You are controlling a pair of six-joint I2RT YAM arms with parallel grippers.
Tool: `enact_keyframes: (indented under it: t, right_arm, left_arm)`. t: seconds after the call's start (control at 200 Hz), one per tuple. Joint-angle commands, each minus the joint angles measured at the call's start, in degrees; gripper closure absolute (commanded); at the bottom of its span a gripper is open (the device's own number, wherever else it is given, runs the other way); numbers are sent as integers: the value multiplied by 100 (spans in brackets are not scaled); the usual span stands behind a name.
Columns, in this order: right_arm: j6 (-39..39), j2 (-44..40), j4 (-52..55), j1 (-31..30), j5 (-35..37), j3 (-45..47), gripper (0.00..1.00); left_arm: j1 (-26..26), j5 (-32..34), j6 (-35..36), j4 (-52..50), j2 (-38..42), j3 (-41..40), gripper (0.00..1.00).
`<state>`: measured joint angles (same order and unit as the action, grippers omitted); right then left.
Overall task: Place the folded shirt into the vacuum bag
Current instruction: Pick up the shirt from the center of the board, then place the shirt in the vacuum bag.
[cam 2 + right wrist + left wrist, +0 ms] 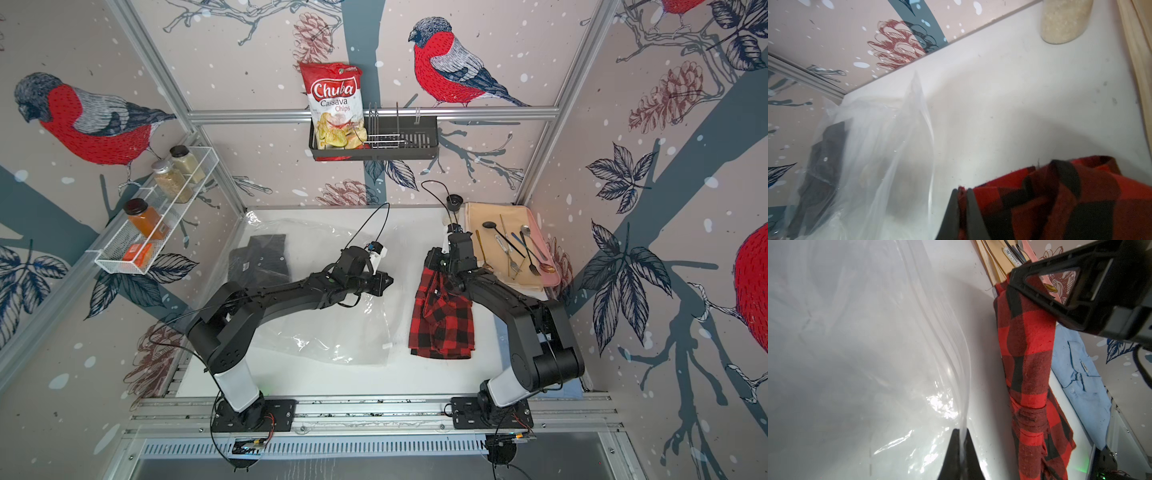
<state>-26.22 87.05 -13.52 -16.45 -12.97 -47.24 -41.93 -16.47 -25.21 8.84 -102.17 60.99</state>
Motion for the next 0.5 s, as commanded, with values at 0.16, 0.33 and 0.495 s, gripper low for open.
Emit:
enact_keyframes:
  t: [0.16,0.33,0.495]
  right_arm:
    - [-402,-308,-1531,-60,-955,434,100]
    - [-545,-364,-1887,-380,-615,681,100]
    - [-781,-170,-2220,-594,-257,770,100]
  left_arm:
    - [-61,-14,-154,302,109,-137,100]
    - [-52,285,-304,311,162,-160,100]
    - [-52,320,-443,467,76,-151,100]
